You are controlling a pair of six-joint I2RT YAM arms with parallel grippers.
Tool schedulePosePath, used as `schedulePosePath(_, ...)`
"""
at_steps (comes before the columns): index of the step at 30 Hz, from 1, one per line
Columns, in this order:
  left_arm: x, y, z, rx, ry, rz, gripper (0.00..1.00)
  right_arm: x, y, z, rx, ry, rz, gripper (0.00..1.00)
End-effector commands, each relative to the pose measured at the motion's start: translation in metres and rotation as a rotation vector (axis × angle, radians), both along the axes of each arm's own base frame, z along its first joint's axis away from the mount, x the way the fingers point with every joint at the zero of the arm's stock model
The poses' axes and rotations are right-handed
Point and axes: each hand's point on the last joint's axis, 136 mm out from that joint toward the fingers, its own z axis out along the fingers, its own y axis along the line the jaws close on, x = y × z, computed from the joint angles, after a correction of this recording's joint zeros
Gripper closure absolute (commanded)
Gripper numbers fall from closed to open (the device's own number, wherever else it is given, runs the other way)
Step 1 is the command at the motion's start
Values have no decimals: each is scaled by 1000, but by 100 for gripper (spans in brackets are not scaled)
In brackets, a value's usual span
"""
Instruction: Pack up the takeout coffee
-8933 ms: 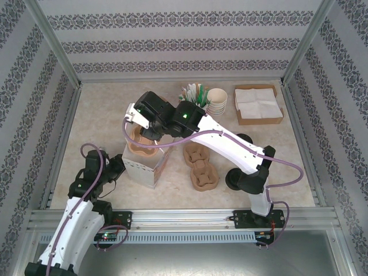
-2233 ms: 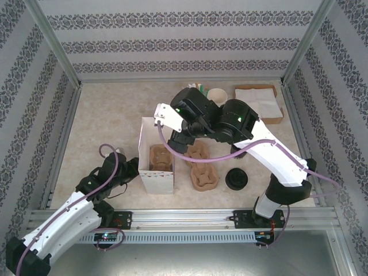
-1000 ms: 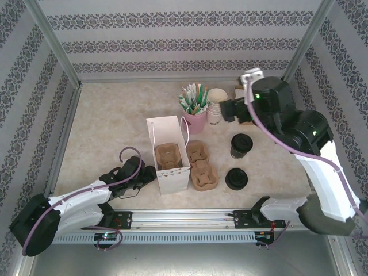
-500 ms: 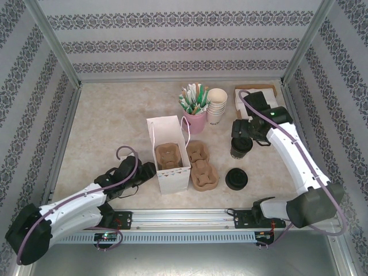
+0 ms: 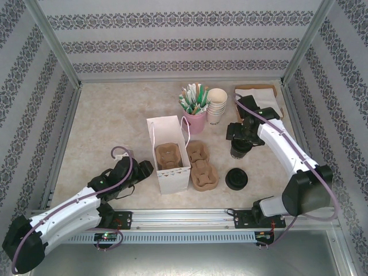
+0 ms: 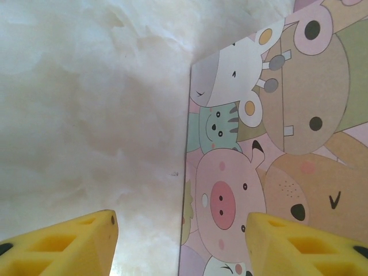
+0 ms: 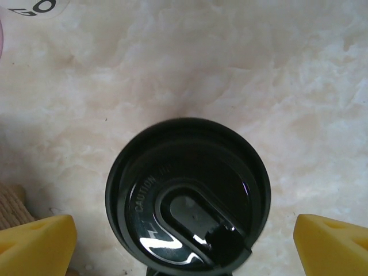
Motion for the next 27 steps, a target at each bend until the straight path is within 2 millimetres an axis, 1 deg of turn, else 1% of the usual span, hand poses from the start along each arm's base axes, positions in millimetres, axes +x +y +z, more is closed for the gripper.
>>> schedulePosePath(1, 1, 2, 11, 36, -24, -14, 38, 3, -2, -7, -18, 5, -11, 4)
schedulePosePath(6, 2, 2, 14, 35, -29, -11, 38, 0, -10, -13, -47, 20, -30, 6)
schedulePosePath(11, 4, 1, 19, 34, -41, -15, 38, 2, -6, -16, -22, 10, -29, 13)
schedulePosePath(18, 4, 0, 25, 26, -41, -13, 38, 1, -10, -24, -35, 27, -27, 15)
schedulePosePath(21, 5, -1, 32, 21, -53, -15, 38, 0, -12, -27, -28, 28, -35, 19)
schedulePosePath(27, 8, 1, 48, 28, -83, -16, 38, -1, -11, -33, -20, 35, -35, 21)
